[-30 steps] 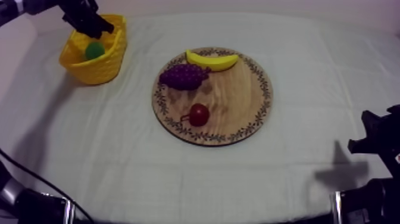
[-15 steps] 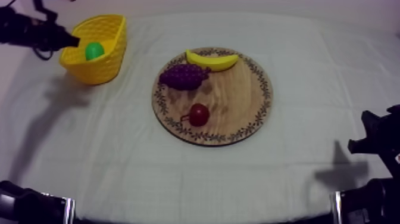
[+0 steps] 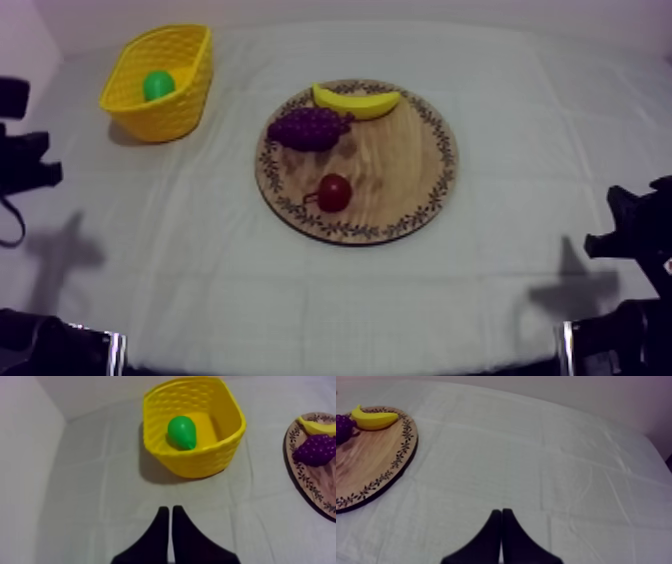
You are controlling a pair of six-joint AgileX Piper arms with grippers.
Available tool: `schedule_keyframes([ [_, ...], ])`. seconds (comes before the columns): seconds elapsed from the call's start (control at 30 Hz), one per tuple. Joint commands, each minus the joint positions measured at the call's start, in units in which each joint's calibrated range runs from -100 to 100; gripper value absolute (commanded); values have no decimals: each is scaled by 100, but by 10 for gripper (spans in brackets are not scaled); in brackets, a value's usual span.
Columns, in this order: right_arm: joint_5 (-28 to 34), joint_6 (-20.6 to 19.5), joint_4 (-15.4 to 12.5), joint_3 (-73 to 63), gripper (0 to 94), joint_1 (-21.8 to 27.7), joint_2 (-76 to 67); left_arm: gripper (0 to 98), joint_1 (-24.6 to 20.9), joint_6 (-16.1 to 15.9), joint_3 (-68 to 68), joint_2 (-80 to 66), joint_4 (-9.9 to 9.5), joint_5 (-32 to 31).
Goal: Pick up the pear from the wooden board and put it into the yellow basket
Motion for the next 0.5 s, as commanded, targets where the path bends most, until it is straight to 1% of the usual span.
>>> schedule_keyframes([
  [0.0, 1, 1, -1, 3, 3, 0, 1, 0, -44, 5, 666, -1781, 94, -5],
  [0.17, 1, 0, -1, 3, 3, 0, 1, 0, -166, 20, 1482, -3025, 377, 34],
  [0.23, 1, 1, -1, 3, 3, 0, 1, 0, -217, -3, 1770, -3320, 495, 38],
  [0.3, 1, 0, -1, 3, 3, 0, 1, 0, -240, -22, 2016, -3465, 560, 33],
  [0.33, 1, -1, -1, 3, 3, 0, 1, 0, -241, -21, 2139, -3506, 570, 30],
  [0.47, 1, 0, -1, 3, 3, 0, 1, 0, -176, 235, 2369, -3580, 311, 181],
])
